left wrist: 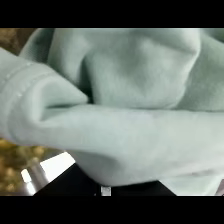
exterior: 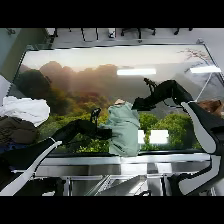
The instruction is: Fold the shirts.
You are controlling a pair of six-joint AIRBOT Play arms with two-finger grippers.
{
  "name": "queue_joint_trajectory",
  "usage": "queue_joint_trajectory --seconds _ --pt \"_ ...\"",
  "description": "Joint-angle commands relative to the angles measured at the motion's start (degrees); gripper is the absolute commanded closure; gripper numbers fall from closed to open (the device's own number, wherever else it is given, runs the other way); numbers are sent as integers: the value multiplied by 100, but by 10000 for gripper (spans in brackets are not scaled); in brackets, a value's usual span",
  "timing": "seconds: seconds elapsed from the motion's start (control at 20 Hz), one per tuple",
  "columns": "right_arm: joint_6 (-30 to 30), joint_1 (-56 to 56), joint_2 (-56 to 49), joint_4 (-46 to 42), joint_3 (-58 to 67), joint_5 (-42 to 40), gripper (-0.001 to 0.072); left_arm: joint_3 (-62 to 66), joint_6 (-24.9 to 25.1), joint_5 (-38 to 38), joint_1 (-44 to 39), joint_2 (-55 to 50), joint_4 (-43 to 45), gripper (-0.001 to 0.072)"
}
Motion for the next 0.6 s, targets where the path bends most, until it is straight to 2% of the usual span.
queue_joint_trajectory --seconds 0.0,0.2,0.3,0.4,0.45,0.5,0.55 --pt "-13 -7 -466 9 505 181 187 42 170 214 284 247 -2 680" --pt "-9 -11 -815 4 780 284 188 44 304 411 595 387 -4 680" --pt "-9 68 -951 17 780 52 205 44 356 400 629 385 -4 680" --pt "-72 170 -1049 22 780 -256 394 44 393 350 632 385 -2 680" --pt "-229 208 -1045 26 782 -284 560 44 393 315 634 385 -4 680" --pt "-365 223 -1021 79 820 -315 689 46 393 293 645 385 -2 680" --pt "-402 223 -966 144 925 -372 692 74 400 313 686 385 0 680"
